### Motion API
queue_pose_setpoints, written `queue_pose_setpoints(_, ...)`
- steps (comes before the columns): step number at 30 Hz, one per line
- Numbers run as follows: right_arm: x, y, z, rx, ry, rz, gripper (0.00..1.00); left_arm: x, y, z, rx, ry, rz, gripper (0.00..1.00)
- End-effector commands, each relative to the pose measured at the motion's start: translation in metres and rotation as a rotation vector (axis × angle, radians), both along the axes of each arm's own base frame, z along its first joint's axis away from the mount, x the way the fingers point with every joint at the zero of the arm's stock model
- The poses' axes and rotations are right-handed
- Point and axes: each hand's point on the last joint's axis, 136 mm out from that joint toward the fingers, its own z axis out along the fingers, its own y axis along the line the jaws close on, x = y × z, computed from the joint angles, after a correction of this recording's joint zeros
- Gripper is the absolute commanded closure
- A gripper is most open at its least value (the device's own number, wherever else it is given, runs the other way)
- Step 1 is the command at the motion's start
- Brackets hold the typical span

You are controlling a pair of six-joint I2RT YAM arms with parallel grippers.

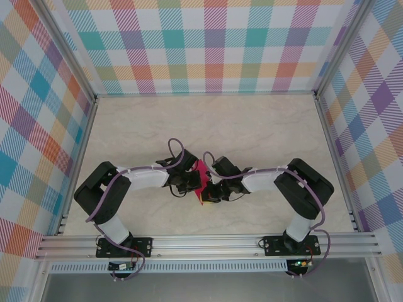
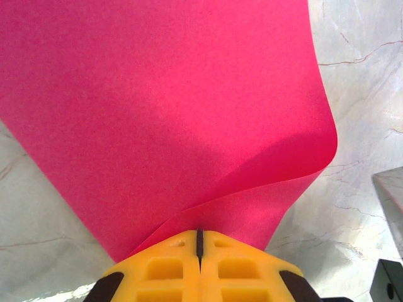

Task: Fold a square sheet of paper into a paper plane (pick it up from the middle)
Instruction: Third fold the triangle at the center of the table.

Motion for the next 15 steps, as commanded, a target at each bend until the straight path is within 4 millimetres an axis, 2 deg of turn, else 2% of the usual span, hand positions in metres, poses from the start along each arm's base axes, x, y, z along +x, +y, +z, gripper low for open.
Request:
queue_pose_setpoints(1, -0.012, -0.011, -0.019, -0.064, 0.028, 0.027, 1.0, -0.017, 0.027, -0.023, 0.13, 0.051, 0.025, 1.0)
queue_pose_setpoints(4, -0.012, -0.011, -0.015, -0.063, 0.019, 0.035, 1.0, -0.017, 0.027, -0.022, 0.13, 0.047, 0.025, 1.0)
queue_pose_setpoints(7, -0.005, -0.005, 0.003, -0.028, -0.023, 0.035, 1.0, -0.022, 0.033, -0.023, 0.154, 0.064, 0.025, 1.0)
queue_pose_setpoints(11, 0.014, -0.007, 0.02, -0.027, -0.092, -0.024, 1.0, -0.022, 0.032, -0.021, 0.148, 0.06, 0.025, 1.0)
queue_pose_setpoints(15, 0.041, -0.02, 0.016, -0.073, -0.109, -0.102, 1.0, -0.022, 0.033, -0.02, 0.149, 0.056, 0.022, 1.0)
